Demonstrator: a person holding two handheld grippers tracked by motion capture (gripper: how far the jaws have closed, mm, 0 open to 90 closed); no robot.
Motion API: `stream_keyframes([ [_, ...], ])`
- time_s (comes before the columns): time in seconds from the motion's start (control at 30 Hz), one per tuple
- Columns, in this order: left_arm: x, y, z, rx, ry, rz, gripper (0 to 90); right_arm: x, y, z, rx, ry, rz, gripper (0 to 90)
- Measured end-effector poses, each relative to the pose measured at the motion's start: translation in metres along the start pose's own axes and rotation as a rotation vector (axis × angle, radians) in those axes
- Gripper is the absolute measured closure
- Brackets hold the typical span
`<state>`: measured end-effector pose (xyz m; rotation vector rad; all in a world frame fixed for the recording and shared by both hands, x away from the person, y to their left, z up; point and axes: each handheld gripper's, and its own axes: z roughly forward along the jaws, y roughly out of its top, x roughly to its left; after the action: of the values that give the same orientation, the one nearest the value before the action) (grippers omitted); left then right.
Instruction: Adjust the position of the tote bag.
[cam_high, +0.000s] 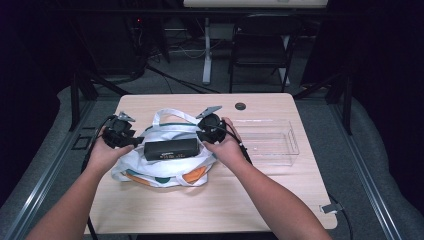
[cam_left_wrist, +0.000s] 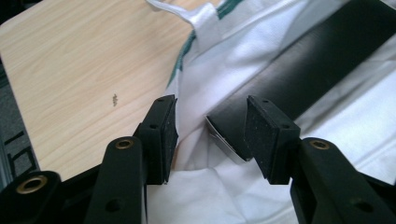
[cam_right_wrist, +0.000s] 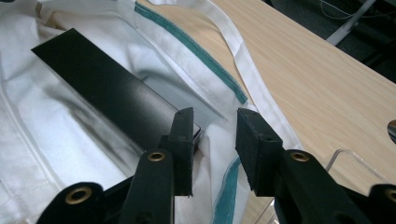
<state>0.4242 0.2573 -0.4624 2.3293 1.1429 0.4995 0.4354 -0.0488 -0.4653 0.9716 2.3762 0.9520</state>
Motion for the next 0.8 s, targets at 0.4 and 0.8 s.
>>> stream_keyframes([
  [0.4,-0.012,0.012,-0.004,0.032,-0.010,0.139,49.6,0.003,-0.016,-0.016,-0.010,0.049,0.010,62.6],
  [0.8,-0.016,0.024,-0.006,0.049,-0.076,0.210,49.9,0.006,-0.023,-0.024,-0.011,0.070,-0.021,58.0],
])
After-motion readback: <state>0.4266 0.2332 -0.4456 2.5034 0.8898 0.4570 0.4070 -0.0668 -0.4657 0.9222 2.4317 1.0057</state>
